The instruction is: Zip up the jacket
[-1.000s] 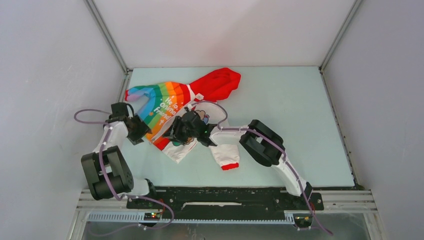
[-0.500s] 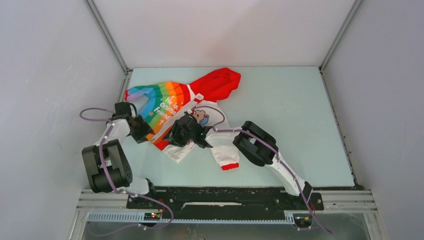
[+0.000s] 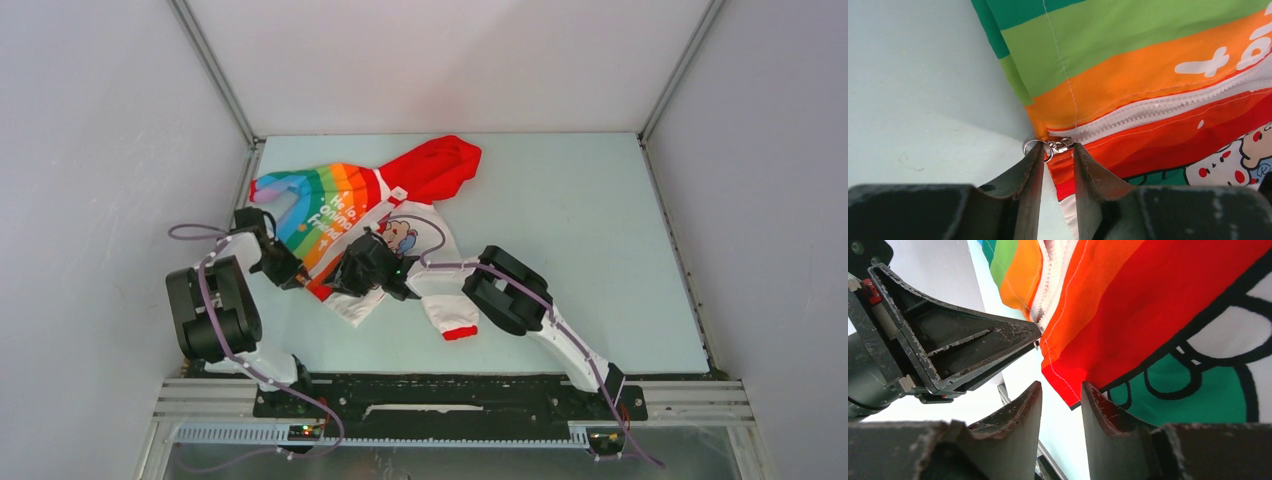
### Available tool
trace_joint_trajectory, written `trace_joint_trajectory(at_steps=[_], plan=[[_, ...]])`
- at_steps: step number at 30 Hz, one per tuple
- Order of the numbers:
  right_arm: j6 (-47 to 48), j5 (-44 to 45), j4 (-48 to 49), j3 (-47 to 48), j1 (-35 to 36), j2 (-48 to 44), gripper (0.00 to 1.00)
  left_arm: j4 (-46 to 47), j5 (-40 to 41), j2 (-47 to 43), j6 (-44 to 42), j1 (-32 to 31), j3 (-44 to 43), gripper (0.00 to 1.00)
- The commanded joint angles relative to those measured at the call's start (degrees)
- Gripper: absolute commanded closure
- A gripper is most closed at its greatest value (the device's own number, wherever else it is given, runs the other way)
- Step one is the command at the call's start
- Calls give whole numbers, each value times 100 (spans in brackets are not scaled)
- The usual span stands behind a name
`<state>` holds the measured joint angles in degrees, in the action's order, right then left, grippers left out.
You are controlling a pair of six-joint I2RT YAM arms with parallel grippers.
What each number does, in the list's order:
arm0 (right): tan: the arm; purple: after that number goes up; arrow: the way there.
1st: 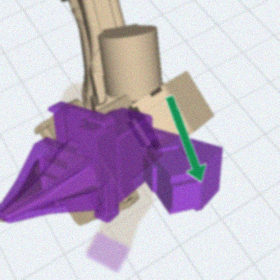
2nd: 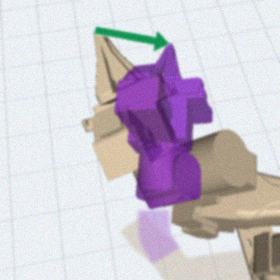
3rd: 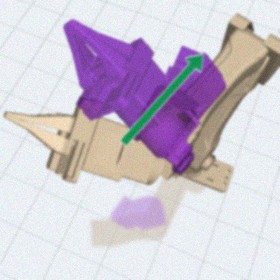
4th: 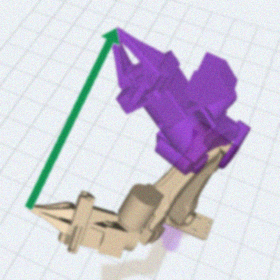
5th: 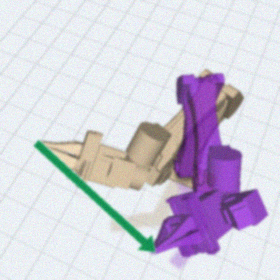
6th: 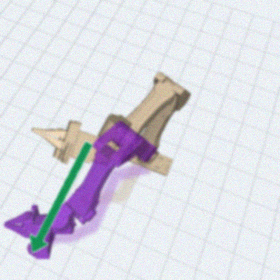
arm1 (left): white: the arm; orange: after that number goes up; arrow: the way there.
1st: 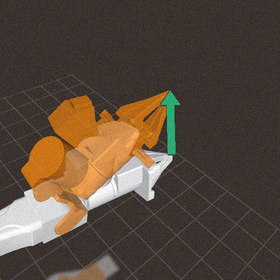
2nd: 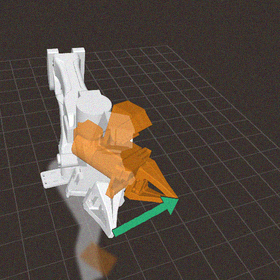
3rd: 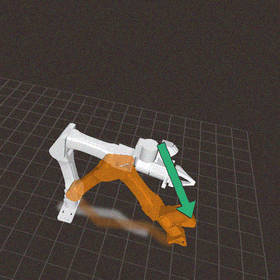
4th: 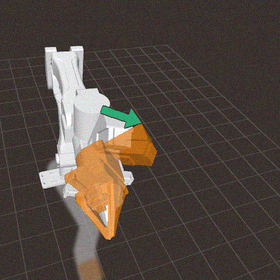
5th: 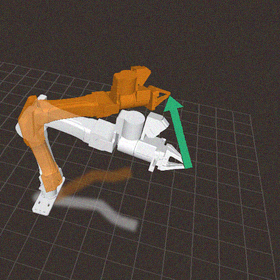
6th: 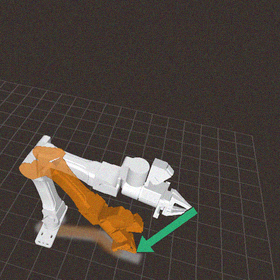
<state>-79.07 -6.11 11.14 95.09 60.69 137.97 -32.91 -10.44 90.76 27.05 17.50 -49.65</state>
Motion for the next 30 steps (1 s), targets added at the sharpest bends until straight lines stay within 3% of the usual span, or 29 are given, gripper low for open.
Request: trace_joint_trajectory(at_steps=[1, 13, 18, 25, 30], plan=[[-3, 111, 21, 175, -31, 120, 64, 154, -387, -78, 210, 17, 199, 71], [322, 68, 238, -575, -209, -278, 66, 731, -1130, -1035, 965, -9, 1441, 82], [506, -267, 907, -1187, -335, -523, 54, 659, -975, -1408, 951, -9, 1514, 82], [488, -555, 1028, -1194, -382, -567, 54, 880, -1173, -1128, 982, -10, 1610, 88], [624, -640, 734, -940, -342, -572, 39, 998, -1154, -1072, 1028, -10, 1675, 89]])
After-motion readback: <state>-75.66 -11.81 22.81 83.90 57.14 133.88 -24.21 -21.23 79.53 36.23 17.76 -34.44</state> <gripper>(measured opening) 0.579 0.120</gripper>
